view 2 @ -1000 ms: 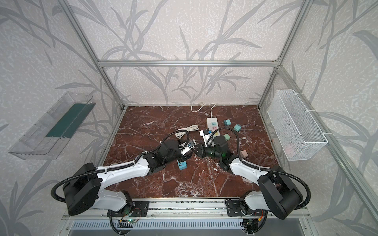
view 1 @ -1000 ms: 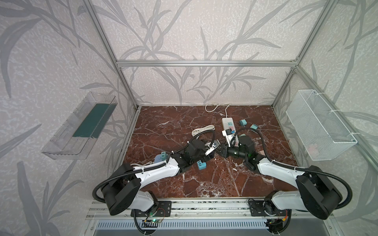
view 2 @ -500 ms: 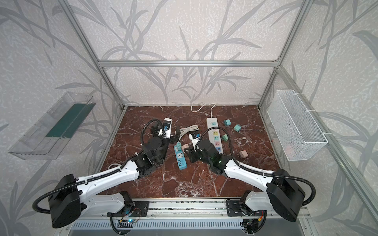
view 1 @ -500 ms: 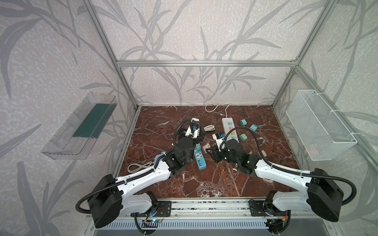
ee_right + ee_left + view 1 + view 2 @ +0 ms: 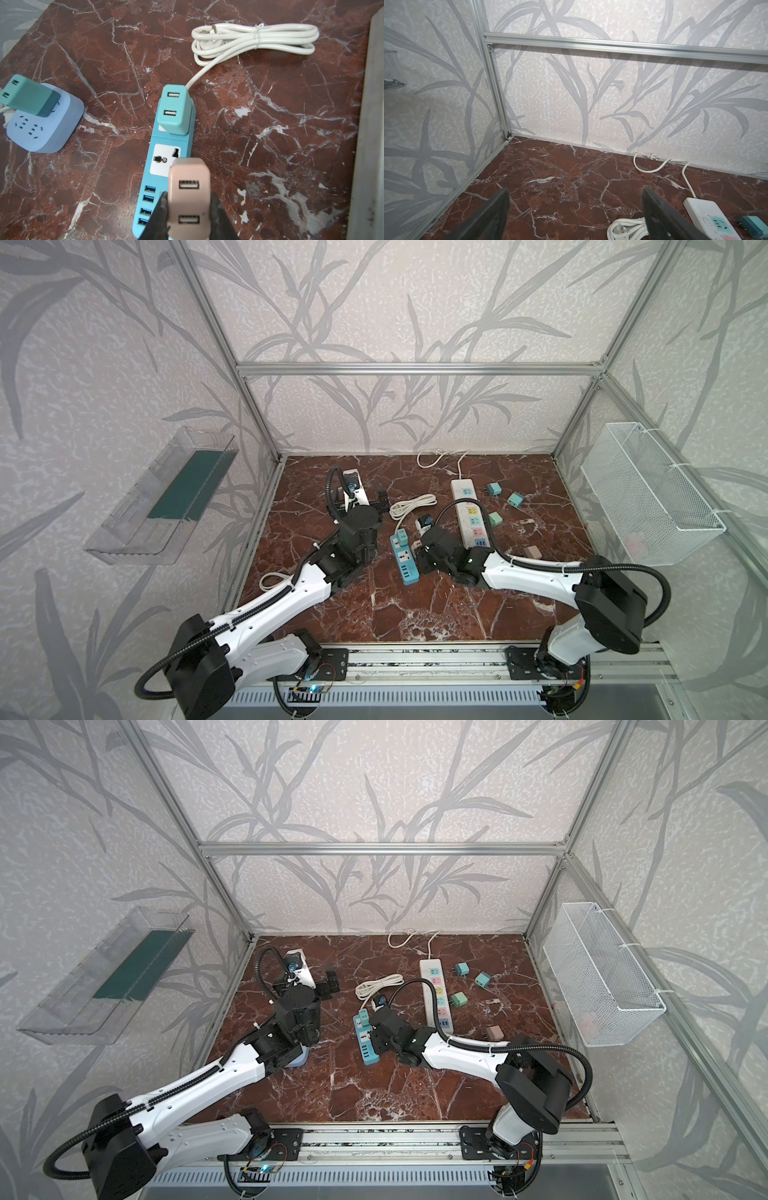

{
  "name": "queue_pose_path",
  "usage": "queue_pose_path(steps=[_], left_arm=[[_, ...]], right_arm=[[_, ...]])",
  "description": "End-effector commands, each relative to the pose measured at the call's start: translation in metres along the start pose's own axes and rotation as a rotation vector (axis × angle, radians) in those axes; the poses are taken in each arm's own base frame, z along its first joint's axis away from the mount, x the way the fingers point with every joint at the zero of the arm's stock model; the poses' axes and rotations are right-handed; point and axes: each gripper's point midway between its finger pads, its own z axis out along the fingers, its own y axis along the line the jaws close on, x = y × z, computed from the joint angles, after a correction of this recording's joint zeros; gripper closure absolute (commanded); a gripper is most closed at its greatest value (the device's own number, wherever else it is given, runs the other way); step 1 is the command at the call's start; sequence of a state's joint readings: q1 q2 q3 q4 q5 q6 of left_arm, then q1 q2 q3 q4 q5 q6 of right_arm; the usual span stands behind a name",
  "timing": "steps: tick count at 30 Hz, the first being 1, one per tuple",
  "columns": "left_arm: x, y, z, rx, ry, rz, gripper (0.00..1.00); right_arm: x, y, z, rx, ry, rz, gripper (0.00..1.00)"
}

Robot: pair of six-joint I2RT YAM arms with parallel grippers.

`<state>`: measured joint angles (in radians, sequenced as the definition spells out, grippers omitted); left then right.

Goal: Insert the plug
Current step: 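Carry the pink adapter over the teal strip with the right gripper while the left withdraws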

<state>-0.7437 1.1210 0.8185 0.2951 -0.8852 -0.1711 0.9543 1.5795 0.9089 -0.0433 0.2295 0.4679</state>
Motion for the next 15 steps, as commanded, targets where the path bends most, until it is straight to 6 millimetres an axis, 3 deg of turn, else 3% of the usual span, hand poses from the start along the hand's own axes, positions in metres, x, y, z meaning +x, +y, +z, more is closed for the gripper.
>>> queue_pose_path(steps=[1, 15], left_arm=[[-0.004, 0.008, -0.001, -0.023, -0.006, -0.050, 0.02], [-0.001, 0.019, 0.007, -0.044, 0.012, -0.094, 0.02]], right_arm=[[-0.006, 0.006, 0.003, 0.010, -0.003, 0.017, 1.00], [-0.018, 0.017, -0.002, 0.042, 0.020, -0.012, 1.00]])
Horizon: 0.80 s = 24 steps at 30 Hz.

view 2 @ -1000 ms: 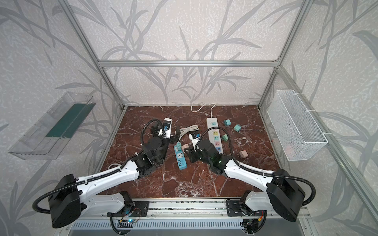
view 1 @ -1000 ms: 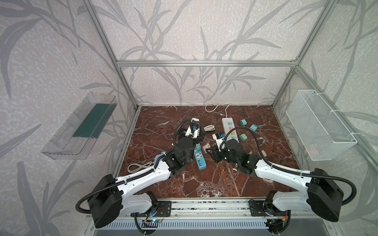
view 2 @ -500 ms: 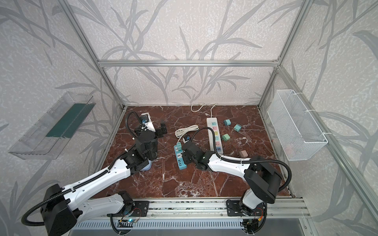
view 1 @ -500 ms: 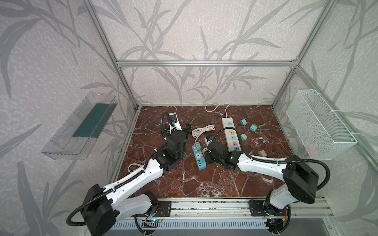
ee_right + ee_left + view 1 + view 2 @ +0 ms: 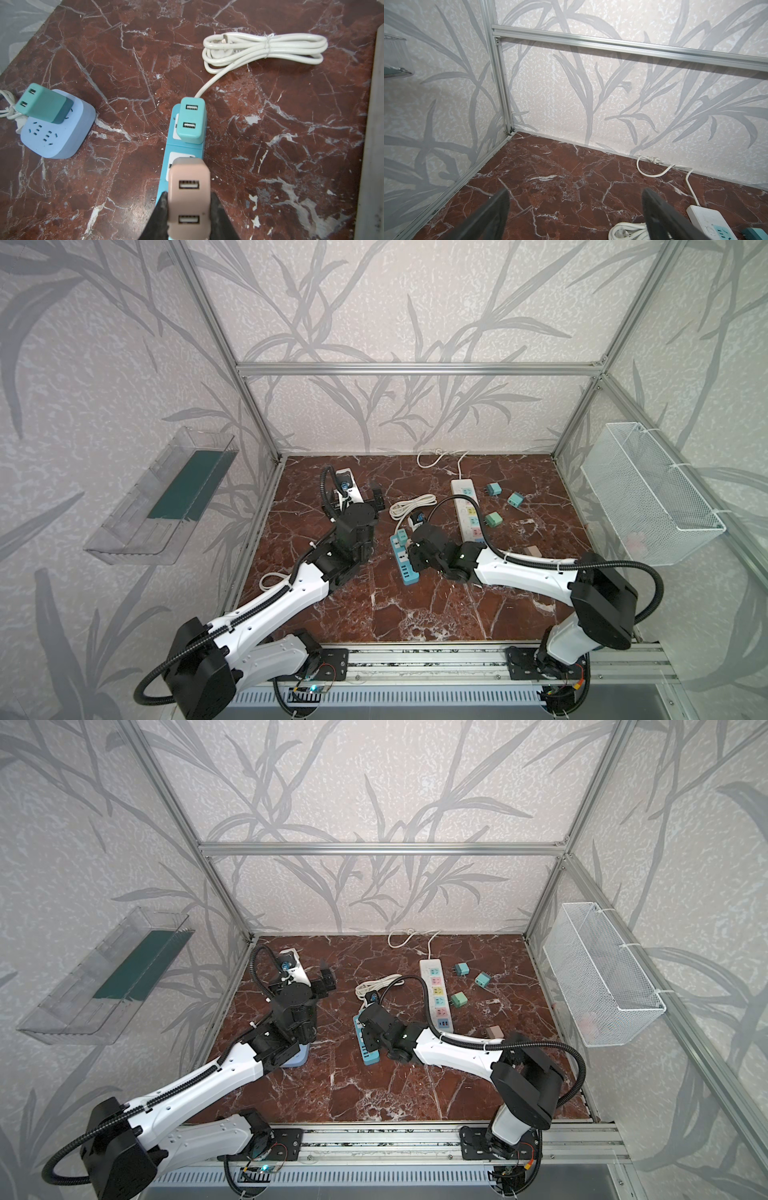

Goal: Insert the plug
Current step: 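Carry the pink adapter over the teal strip with the right gripper while the left withdraws, then lower the pink adapter into the teal strip socket beside the teal adapter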

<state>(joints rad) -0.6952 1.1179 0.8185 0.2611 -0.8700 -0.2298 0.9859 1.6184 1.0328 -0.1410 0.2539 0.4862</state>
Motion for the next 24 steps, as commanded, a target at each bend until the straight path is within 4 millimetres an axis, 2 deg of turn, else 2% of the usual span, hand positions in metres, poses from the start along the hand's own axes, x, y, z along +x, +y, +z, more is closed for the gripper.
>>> queue_pose_path(steps=[1, 9, 14, 24], left_arm=[[-0.005, 0.005, -0.001, -0.005, -0.002, -0.064, 0.02], [-0.006, 0.007, 0.000, -0.006, -0.001, -0.074, 0.02], [-0.006, 0.008, -0.001, -0.002, -0.001, -0.078, 0.03], [-0.006, 0.009, 0.000, -0.003, 0.004, -0.085, 0.03]], right_arm=[[0.000, -0.002, 0.003, 0.040, 0.019, -0.006, 1.00], [0.005, 0.005, 0.014, 0.029, 0.068, 0.008, 1.00], [0.019, -0.001, 0.025, 0.060, 0.105, 0.012, 1.00], [0.027, -0.001, 0.034, 0.074, 0.121, 0.037, 1.00]])
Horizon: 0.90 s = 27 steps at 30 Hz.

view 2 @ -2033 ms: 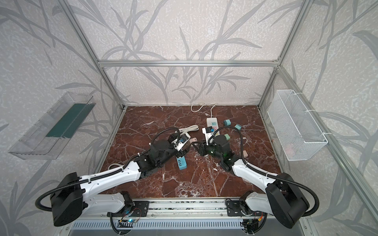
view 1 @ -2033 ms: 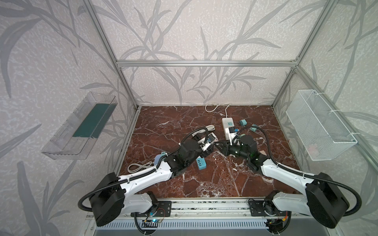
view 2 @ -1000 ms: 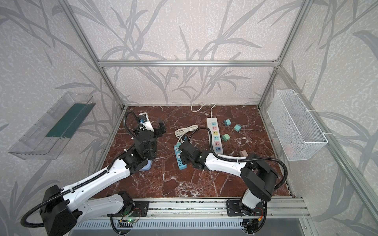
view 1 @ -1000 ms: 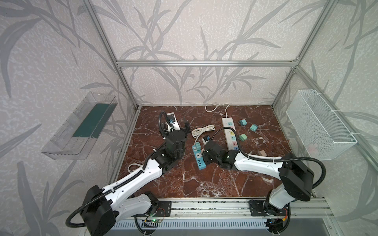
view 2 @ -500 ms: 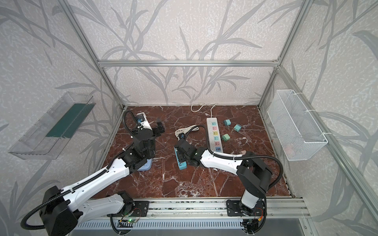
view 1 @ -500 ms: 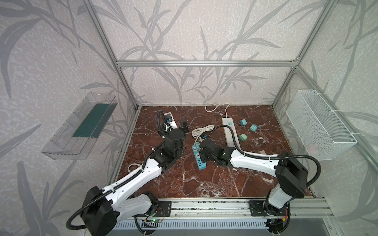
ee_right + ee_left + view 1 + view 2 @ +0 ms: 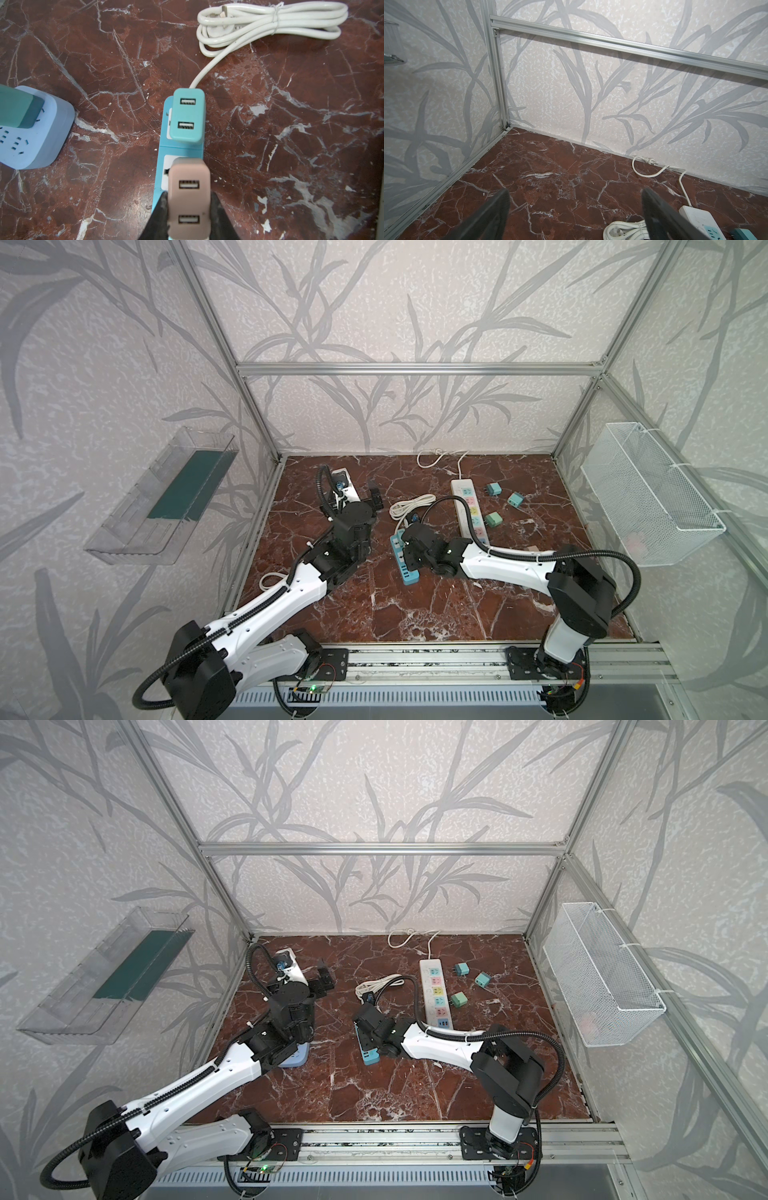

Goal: Insert the plug
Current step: 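Lower the pink adapter into the teal strip socket beside the teal adapter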

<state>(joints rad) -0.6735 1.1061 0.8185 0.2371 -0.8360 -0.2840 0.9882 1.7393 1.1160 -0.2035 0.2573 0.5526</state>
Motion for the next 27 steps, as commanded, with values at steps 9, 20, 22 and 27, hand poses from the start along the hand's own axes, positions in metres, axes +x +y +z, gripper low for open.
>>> queue_pose_path(steps=[9, 20, 22, 27], left_arm=[[-0.006, 0.006, -0.003, -0.011, -0.009, -0.042, 0.03], [-0.007, 0.007, -0.003, -0.014, -0.011, -0.040, 0.03], [-0.007, 0.007, -0.003, -0.015, -0.011, -0.038, 0.03], [-0.007, 0.007, -0.003, -0.013, -0.013, -0.039, 0.03]], right_arm=[[0.016, -0.007, 0.013, 0.076, 0.047, -0.030, 1.00], [0.043, -0.006, 0.032, 0.183, 0.136, -0.138, 1.00], [0.055, -0.008, 0.040, 0.190, 0.174, -0.144, 1.00], [0.070, -0.011, 0.049, 0.222, 0.252, -0.153, 1.00]])
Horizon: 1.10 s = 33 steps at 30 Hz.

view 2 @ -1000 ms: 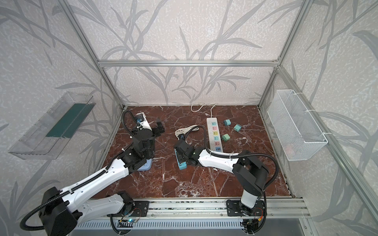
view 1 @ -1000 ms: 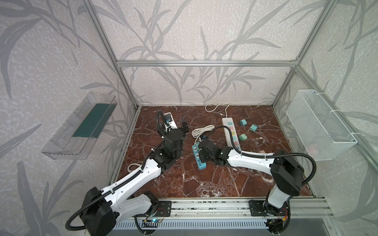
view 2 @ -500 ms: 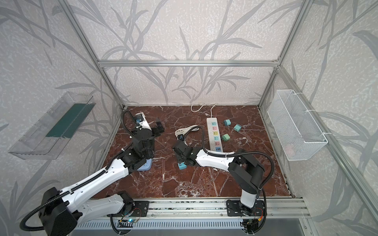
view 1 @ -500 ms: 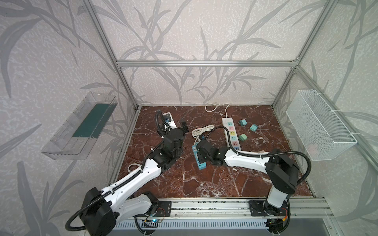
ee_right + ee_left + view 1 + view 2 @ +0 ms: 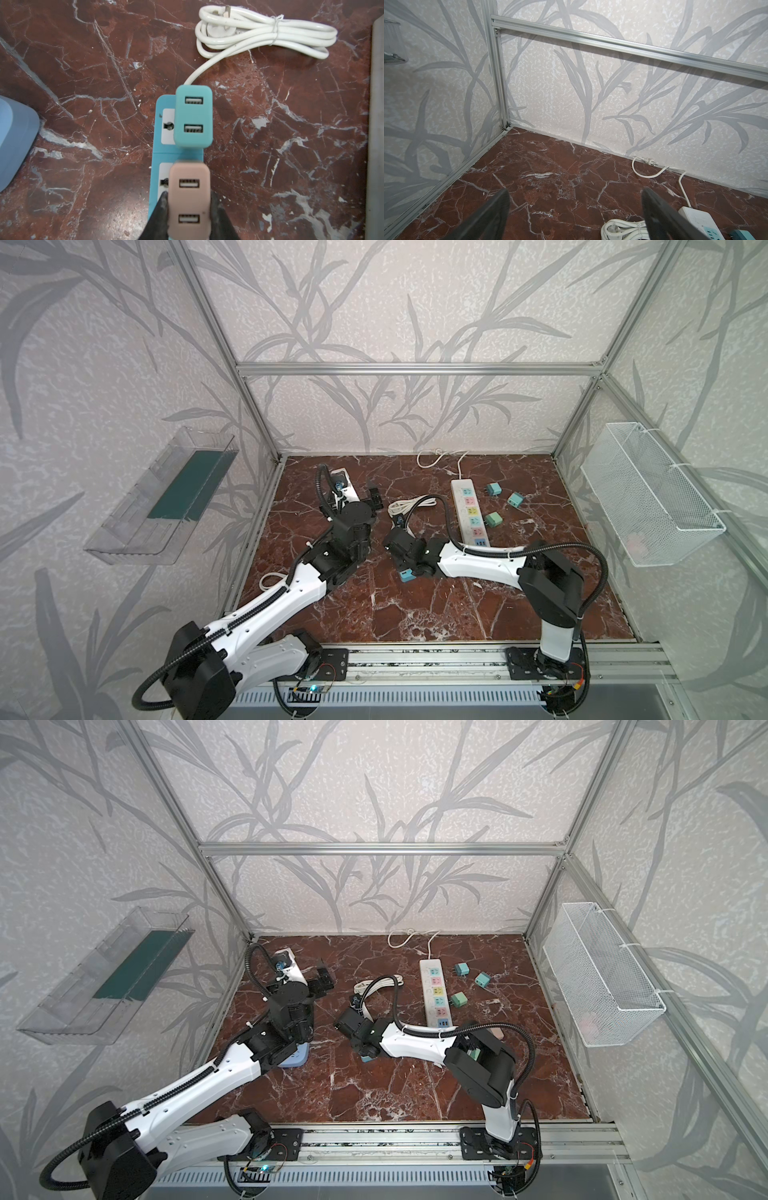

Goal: Insert the plug
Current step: 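Lower the pink adapter into the teal strip socket beside the teal adapter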

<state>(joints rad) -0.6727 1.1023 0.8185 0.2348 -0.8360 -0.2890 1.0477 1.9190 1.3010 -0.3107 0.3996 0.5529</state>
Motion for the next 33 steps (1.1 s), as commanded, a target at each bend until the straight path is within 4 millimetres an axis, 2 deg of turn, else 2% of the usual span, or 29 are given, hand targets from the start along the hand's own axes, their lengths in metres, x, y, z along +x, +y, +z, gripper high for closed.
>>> queue_pose_path(steps=[1, 7, 13, 15, 18, 21, 22, 24, 25, 28, 31, 33], left_arm=[[-0.007, 0.006, -0.002, -0.015, -0.013, -0.031, 0.03], [-0.010, 0.009, -0.003, -0.024, -0.023, -0.034, 0.03], [-0.016, 0.013, -0.005, -0.034, -0.042, -0.035, 0.02], [-0.017, 0.014, -0.006, -0.036, -0.046, -0.037, 0.03], [-0.018, 0.015, -0.005, -0.036, -0.047, -0.040, 0.03], [-0.017, 0.016, -0.003, -0.041, -0.044, -0.039, 0.03], [-0.016, 0.017, -0.003, -0.041, -0.042, -0.038, 0.03], [-0.017, 0.017, -0.002, -0.036, -0.042, -0.041, 0.03], [-0.018, 0.017, -0.002, -0.036, -0.042, -0.043, 0.03], [-0.019, 0.017, -0.002, -0.028, -0.041, -0.047, 0.02], [-0.020, 0.018, -0.002, -0.022, -0.046, -0.057, 0.01], [-0.021, 0.019, -0.002, -0.016, -0.053, -0.071, 0.01]], right_arm=[[0.074, -0.017, 0.027, 0.078, 0.238, -0.089, 1.00], [0.049, -0.003, 0.037, 0.044, 0.197, -0.083, 1.00], [0.020, 0.024, 0.066, 0.024, 0.166, -0.099, 1.00], [0.005, 0.018, 0.080, 0.042, 0.159, -0.075, 1.00], [-0.008, 0.021, 0.094, 0.053, 0.138, -0.065, 0.99], [-0.017, 0.024, 0.100, 0.050, 0.129, -0.059, 0.92], [-0.020, 0.028, 0.099, 0.036, 0.125, -0.052, 0.86], [-0.031, 0.039, 0.091, -0.020, 0.117, -0.046, 0.57], [-0.039, 0.044, 0.084, -0.048, 0.104, -0.029, 0.47], [-0.069, 0.051, 0.059, -0.097, 0.034, -0.006, 0.35], [-0.092, 0.051, 0.035, -0.118, -0.028, -0.010, 0.32], [-0.099, 0.049, 0.024, -0.124, -0.050, -0.011, 0.31]])
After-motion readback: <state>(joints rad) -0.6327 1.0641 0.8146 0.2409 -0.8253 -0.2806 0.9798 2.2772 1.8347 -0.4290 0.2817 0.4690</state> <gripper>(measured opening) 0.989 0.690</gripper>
